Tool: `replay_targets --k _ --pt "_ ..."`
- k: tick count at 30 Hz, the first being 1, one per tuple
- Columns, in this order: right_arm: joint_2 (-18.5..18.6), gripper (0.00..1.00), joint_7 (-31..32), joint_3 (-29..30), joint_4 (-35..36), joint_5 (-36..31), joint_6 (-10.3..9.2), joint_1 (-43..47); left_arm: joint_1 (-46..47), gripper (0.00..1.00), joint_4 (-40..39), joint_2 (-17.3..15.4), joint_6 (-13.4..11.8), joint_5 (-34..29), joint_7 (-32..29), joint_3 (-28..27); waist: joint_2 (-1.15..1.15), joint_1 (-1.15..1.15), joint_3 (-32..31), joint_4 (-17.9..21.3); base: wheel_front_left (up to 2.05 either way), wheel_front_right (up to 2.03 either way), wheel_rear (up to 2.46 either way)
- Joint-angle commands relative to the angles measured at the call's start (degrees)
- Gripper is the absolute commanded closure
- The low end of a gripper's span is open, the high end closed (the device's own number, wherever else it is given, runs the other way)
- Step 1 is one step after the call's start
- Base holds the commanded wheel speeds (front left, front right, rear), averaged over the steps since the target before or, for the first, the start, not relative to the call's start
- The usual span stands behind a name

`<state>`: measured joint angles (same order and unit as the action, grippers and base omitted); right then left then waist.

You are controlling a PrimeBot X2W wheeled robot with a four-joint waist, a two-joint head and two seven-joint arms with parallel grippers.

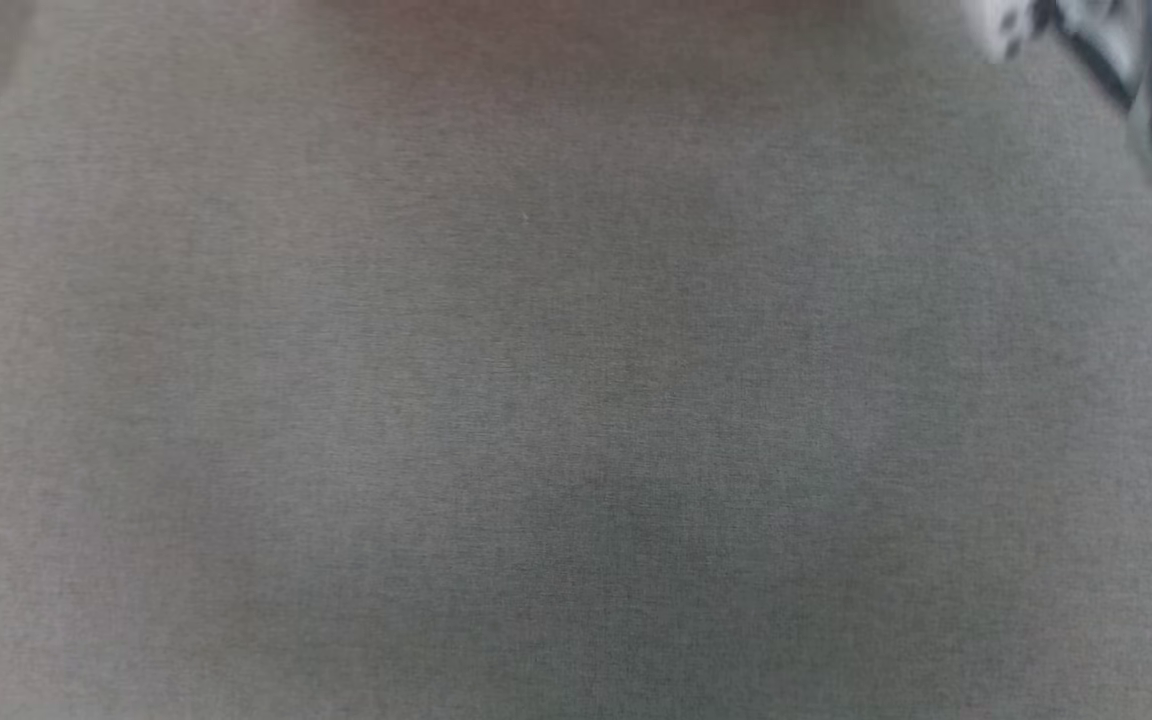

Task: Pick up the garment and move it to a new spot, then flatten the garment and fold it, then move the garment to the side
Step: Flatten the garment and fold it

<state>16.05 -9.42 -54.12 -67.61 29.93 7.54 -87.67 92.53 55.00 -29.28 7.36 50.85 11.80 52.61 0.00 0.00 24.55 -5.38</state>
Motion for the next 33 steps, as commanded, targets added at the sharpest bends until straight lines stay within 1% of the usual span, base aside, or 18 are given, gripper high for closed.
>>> replay_targets --k 1,6,8,10,11,12,19,26,31,33 --pt "1.3 1.0 1.46 -1.49 2.08 2.1 -0.09 2.87 -4.04 1.0 -2.36 -0.45 0.07 3.08 -2.43 1.76 0.0 0.0 -0.94 -0.77 0.0 0.0 0.0" --pt "5.78 1.0 5.88 -5.57 9.31 8.72 -0.1 8.78 -11.06 1.0 -9.53 -3.7 0.11 9.16 -8.13 6.9 0.0 0.0 -2.35 -1.8 0.0 0.0 0.0" --pt "8.0 1.0 7.46 -7.12 12.51 11.41 -0.09 11.08 -14.26 1.0 -12.2 -4.91 0.12 11.9 -11.65 8.89 0.0 0.0 -3.1 -2.12 0.0 0.0 0.0" --pt "10.05 1.0 9.21 -8.17 15.7 14.51 -0.09 13.37 -17.04 1.0 -15.21 -6.68 0.11 14.84 -14.47 10.25 0.0 0.0 -3.88 -2.33 0.0 0.0 0.0" --pt "12.17 1.0 10.61 -9.43 19.1 16.83 -0.09 15.28 -19.51 1.0 -17.44 -8.49 0.12 17.19 -16.93 11.31 0.0 0.0 -4.57 -2.37 0.0 0.0 0.0" --pt "12.17 1.0 10.61 -9.43 19.1 16.83 -0.09 15.28 -19.51 1.0 -17.44 -8.49 0.12 17.19 -16.93 11.31 0.0 0.0 -4.57 -2.37 0.0 0.0 0.0" --pt "20.5 1.0 13.29 -13.04 31.46 23.17 -0.09 22.85 -27.89 1.0 -23.5 -13.06 -0.13 22.51 -22.89 14.1 0.0 0.0 -6.53 -2.44 0.0 0.0 0.0" --pt "28.14 1.0 14.91 -14.02 42.21 27.35 -0.1 30.69 -35.85 1.0 -33.1 -17.72 -4.54 24.07 -25.52 16.45 0.0 0.0 -7.73 -2.22 0.0 0.0 0.0" --pt "31.94 1.0 15.34 -13.67 47.77 29.11 -0.1 36.23 -42.13 1.0 -41.68 -22.08 -8.96 26.13 -26.9 17.68 0.0 0.0 -8.56 -1.83 0.0 0.0 0.0" --pt "32.9 1.0 15.39 -13.33 49.98 30.04 -0.1 38.48 -44.94 1.0 -45.14 -23.91 -10.96 26.44 -27.56 18.26 0.0 0.0 -9.11 -1.64 0.0 0.0 0.0"
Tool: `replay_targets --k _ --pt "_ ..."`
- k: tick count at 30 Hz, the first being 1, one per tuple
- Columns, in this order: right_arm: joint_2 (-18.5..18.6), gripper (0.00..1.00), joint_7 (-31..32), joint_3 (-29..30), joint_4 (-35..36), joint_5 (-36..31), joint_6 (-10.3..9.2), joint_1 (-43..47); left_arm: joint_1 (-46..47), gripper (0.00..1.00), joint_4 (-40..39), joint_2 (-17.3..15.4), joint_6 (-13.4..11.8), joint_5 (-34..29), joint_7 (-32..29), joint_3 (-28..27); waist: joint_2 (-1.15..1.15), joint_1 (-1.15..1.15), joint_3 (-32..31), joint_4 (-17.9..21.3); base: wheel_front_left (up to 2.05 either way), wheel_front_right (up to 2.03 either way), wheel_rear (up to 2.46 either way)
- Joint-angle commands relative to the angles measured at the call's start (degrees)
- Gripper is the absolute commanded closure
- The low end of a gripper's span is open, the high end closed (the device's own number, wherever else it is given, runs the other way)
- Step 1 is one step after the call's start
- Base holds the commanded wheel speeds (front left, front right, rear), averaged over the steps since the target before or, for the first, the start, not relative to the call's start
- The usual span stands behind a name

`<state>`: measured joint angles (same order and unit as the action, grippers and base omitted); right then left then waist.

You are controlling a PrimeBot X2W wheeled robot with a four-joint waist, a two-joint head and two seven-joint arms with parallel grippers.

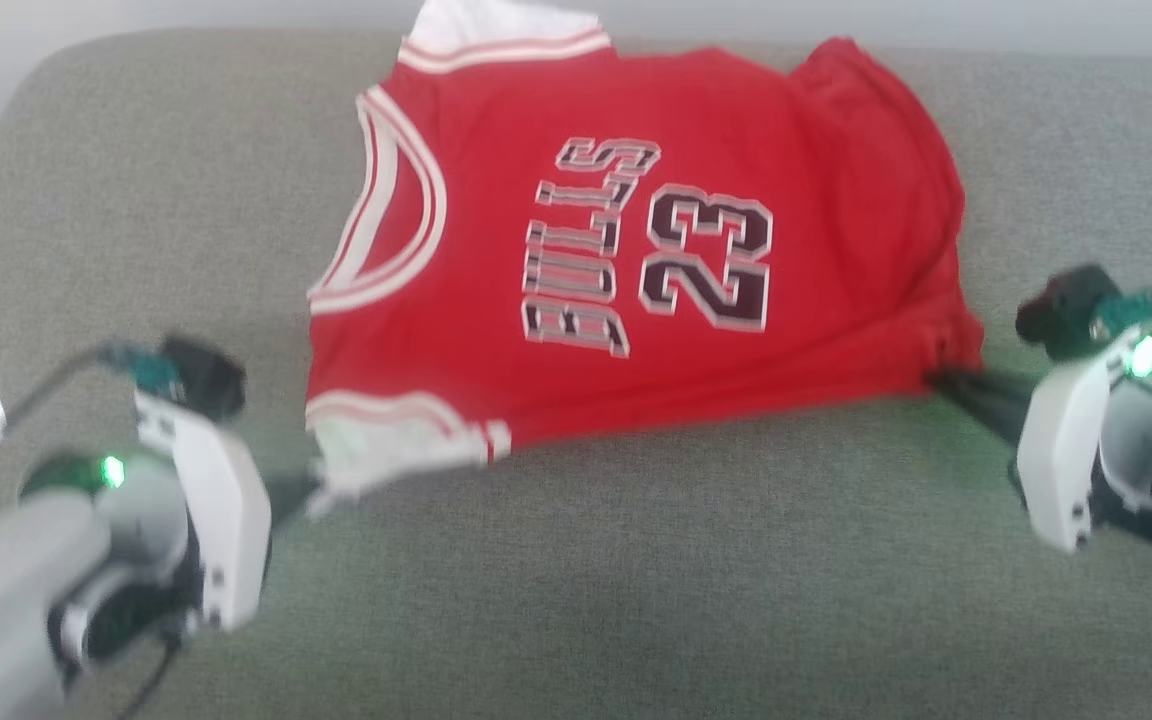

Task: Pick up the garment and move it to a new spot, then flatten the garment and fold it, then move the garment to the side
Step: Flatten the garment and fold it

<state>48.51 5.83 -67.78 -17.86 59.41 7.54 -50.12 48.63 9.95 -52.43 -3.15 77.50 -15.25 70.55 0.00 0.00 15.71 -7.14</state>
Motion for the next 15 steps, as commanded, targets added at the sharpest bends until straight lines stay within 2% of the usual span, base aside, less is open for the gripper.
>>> replay_targets --k 1,10,15 --pt "1.04 1.0 0.38 0.45 1.24 0.92 -0.1 2.03 -2.35 1.0 -1.77 -1.46 -1.2 0.21 -0.38 0.49 0.0 0.0 -0.47 0.17 0.0 0.0 0.0" --pt "6.38 1.0 0.34 0.63 9.92 1.75 -0.09 11.73 -12.18 1.0 -14.17 -6.45 -8.07 2.6 -0.1 1.64 0.0 0.0 -1.92 0.02 0.0 0.0 0.0" --pt "7.78 1.0 -0.17 1.29 13.35 1.54 -0.09 16.64 -14.68 1.0 -16.98 -7.84 -9.81 3.11 0.59 1.84 0.0 0.0 -2.59 0.08 0.0 0.0 0.0"
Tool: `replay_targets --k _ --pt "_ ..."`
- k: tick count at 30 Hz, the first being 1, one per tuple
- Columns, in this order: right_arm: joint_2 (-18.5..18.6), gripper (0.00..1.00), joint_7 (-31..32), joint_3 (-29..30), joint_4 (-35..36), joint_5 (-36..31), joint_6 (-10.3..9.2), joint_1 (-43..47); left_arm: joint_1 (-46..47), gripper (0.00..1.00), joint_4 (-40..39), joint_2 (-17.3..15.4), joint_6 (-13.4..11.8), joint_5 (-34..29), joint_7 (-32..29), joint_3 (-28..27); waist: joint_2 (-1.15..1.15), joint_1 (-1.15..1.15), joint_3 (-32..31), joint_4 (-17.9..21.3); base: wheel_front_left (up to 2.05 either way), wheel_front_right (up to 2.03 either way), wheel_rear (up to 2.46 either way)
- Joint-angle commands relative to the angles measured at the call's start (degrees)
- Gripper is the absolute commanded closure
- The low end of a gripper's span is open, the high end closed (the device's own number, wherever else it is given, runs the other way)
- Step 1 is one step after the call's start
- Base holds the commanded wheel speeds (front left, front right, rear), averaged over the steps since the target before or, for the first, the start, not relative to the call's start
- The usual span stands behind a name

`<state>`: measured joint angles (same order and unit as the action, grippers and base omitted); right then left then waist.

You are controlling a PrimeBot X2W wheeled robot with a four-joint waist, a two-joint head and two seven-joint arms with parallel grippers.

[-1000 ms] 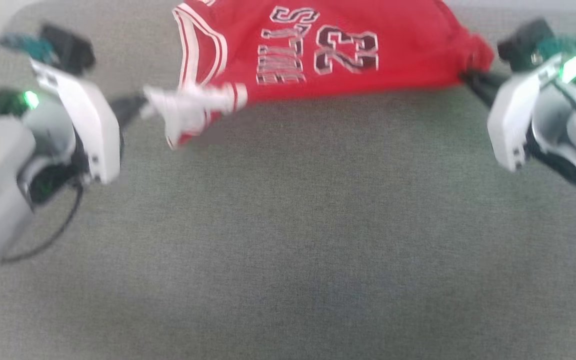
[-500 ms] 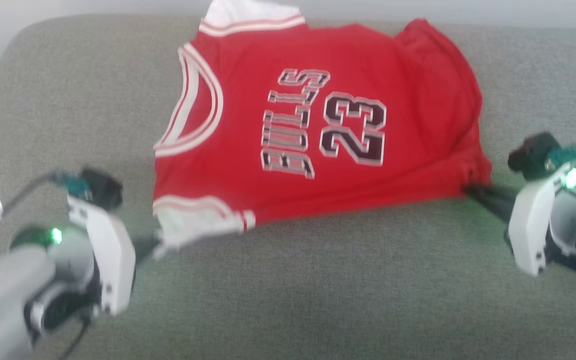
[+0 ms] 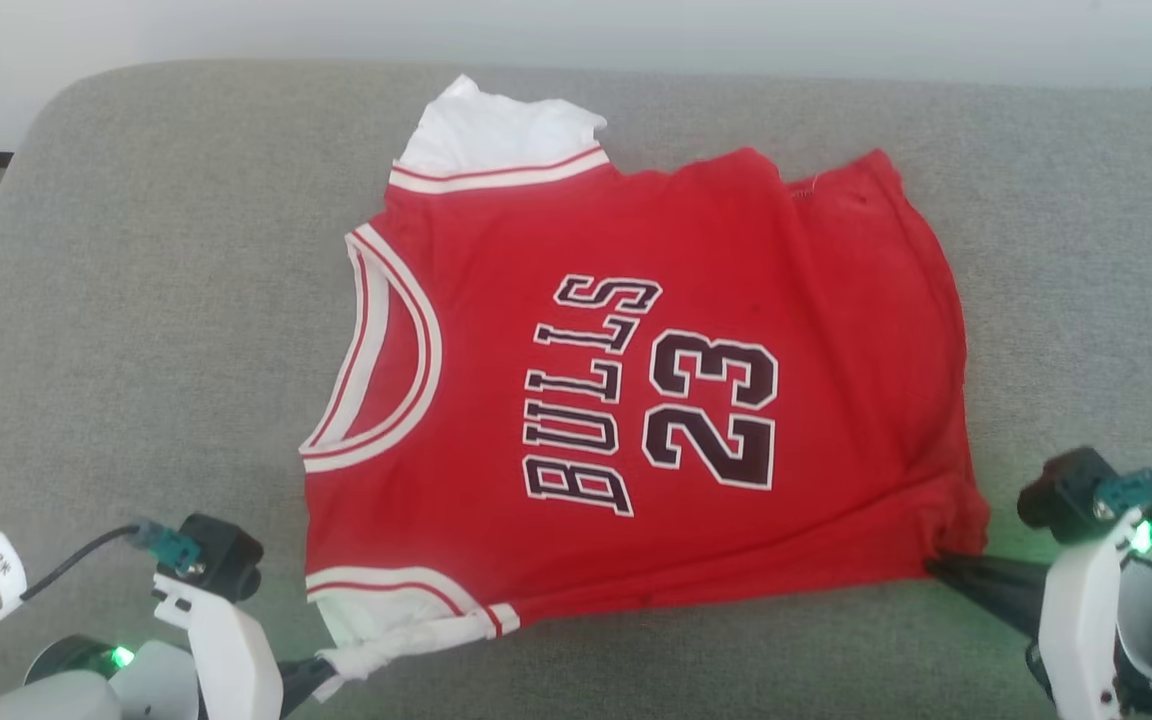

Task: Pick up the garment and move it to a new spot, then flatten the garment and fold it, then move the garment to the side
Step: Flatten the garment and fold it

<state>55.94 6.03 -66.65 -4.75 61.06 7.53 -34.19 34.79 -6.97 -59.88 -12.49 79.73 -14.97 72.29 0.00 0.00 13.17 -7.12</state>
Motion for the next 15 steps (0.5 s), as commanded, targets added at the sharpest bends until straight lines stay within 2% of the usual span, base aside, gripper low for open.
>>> replay_targets --k 1,9,15 --pt "0.48 1.0 -0.52 0.42 0.56 -0.37 -0.08 1.58 -1.09 1.0 -0.39 -0.62 -0.59 0.99 0.43 0.08 0.0 0.0 -0.1 0.15 0.0 0.0 0.0" --pt "0.85 1.0 -2.24 3.46 3.18 -1.66 -0.08 5.48 1.06 1.0 -1.91 -3.17 -1.82 -1.14 2.0 -1.57 0.0 0.0 -0.4 0.99 0.0 0.0 0.0" --pt "-0.1 1.0 -3.47 9.73 2.3 -1.15 -0.09 7.19 5.81 1.0 -2.28 -5.9 -1.8 -5.12 3.5 -4.33 0.0 0.0 -0.32 1.95 0.0 0.0 0.0"
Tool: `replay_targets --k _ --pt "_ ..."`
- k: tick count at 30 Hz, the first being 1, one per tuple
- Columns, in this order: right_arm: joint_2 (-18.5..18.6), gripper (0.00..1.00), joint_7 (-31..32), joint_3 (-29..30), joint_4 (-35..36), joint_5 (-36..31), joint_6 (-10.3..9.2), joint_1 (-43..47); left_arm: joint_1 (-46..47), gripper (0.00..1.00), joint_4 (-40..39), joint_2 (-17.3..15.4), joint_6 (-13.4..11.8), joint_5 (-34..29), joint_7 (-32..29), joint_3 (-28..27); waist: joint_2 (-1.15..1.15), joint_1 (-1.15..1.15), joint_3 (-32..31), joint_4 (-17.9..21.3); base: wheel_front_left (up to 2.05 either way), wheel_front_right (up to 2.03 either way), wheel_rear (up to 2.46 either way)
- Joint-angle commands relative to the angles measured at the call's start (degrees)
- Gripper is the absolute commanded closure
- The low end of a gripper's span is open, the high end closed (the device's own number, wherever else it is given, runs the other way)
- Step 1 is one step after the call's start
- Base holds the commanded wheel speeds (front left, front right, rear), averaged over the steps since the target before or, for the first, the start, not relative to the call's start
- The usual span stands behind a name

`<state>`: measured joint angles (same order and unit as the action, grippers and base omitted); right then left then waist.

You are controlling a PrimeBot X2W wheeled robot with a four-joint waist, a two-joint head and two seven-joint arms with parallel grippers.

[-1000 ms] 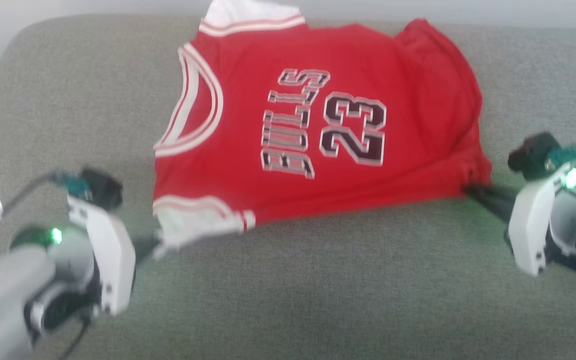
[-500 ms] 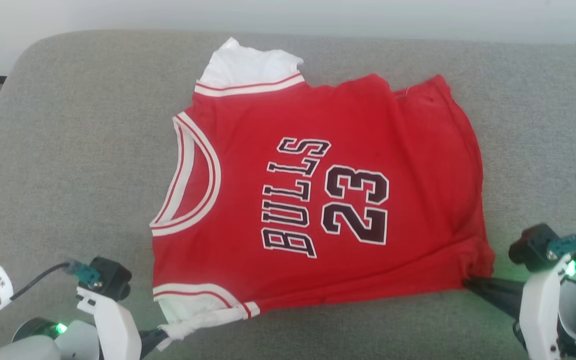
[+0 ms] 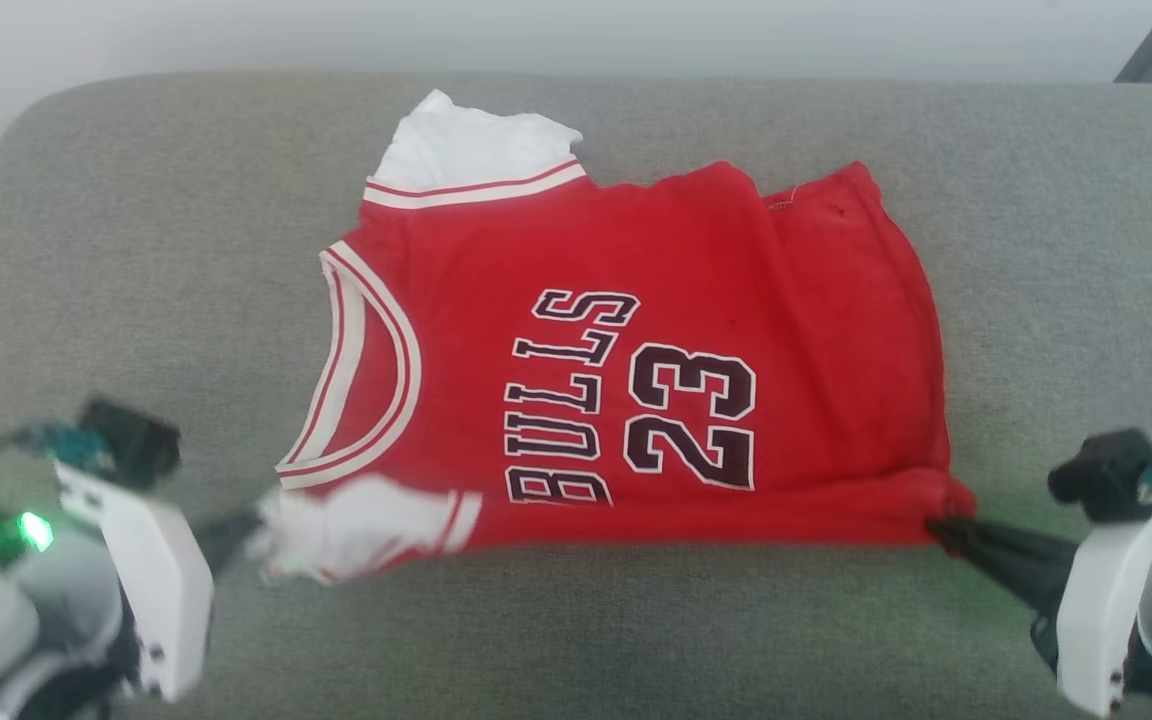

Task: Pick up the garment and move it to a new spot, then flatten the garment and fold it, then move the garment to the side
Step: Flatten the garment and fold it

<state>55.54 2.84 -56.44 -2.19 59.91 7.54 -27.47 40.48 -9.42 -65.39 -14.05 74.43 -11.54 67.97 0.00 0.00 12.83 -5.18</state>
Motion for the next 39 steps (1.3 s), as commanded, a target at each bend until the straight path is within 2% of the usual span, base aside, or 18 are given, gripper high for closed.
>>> replay_targets --k 1,3,7,14,23,29,30,31,32,33,34,35,36,39 --pt "-0.1 1.0 -0.25 0.73 -0.63 -0.04 -0.1 0.53 1.23 1.0 0.44 -0.67 0.08 -0.74 0.0 -0.5 0.0 0.0 0.17 0.16 0.0 0.0 0.0" --pt "-1.0 1.0 0.07 3.2 -1.41 -0.76 -0.11 0.08 3.65 1.0 1.57 -0.8 0.86 -2.99 -0.24 -1.29 0.0 0.0 0.66 0.53 0.0 0.0 0.0" --pt "-3.92 1.0 1.5 7.71 -3.33 -2.4 -0.12 -1.6 8.84 1.0 5.61 1.1 3.5 -6.39 -1.15 -2.46 0.0 0.0 1.99 1.26 0.0 0.0 0.0" --pt "-10.98 1.0 6.14 12.45 -8.67 -6.6 -0.1 -7.28 16.77 1.0 18.02 8.52 9.99 -9.43 -2.91 -2.88 0.0 0.0 5.17 2.21 0.0 0.0 0.0" --pt "-18.29 1.0 11.21 11.54 -16.43 -10.57 -0.1 -14.14 20.63 1.0 36.86 18.18 17.45 -8.0 -4.52 -1.91 0.0 0.0 8.84 2.42 0.0 0.0 0.0" --pt "-21.06 1.0 15.21 9.66 -20.63 -10.42 -0.1 -16.63 20.5 1.0 46.7 23.65 20.13 -5.0 -6.98 -1.19 0.0 0.0 9.53 2.25 0.0 0.0 0.0" --pt "-21.36 1.0 15.82 9.3 -20.97 -10.36 -0.1 -16.95 20.54 0.89 47.94 24.33 20.33 -4.17 -7.35 -1.34 0.0 0.0 9.51 2.24 0.0 0.0 0.0" --pt "-21.75 0.99 16.27 9.24 -21.36 -9.9 -0.1 -17.29 20.61 0.73 49.19 24.93 20.57 -3.88 -7.74 -1.52 0.0 0.0 9.44 2.24 0.0 0.0 0.0" --pt "-22.0 0.83 16.54 9.31 -21.77 -9.82 -0.09 -17.7 20.71 0.6 50.19 25.42 20.73 -3.39 -7.86 -1.62 0.0 0.0 9.34 2.23 0.0 0.0 0.0" --pt "-22.09 0.64 16.98 9.42 -22.16 -9.68 -0.1 -18.01 20.83 0.53 50.99 25.77 20.81 -2.62 -8.06 -1.91 0.0 0.0 9.22 2.21 0.0 0.0 0.0" --pt "-22.19 0.35 17.44 9.48 -22.43 -9.51 -0.1 -18.17 20.99 0.27 51.76 26.06 20.97 -1.89 -8.04 -2.32 0.0 0.0 9.06 2.19 0.0 0.0 0.0" --pt "-22.23 0.0 17.69 9.56 -22.61 -9.28 -0.1 -18.34 21.22 0.03 52.31 26.22 21.06 -1.4 -8.14 -2.55 0.0 0.0 8.9 2.12 0.0 0.0 0.0" --pt "-22.25 0.0 17.8 9.89 -22.74 -8.97 -0.09 -18.6 21.54 0.0 52.82 26.28 21.13 -0.95 -7.95 -2.85 0.0 0.0 8.73 2.05 0.0 0.0 0.0" --pt "-22.08 0.0 17.51 10.26 -22.37 -9.15 -0.09 -18.94 21.86 0.0 53.47 26.33 21.25 -0.3 -7.84 -3.55 0.0 0.0 8.31 1.95 0.0 0.0 0.0"
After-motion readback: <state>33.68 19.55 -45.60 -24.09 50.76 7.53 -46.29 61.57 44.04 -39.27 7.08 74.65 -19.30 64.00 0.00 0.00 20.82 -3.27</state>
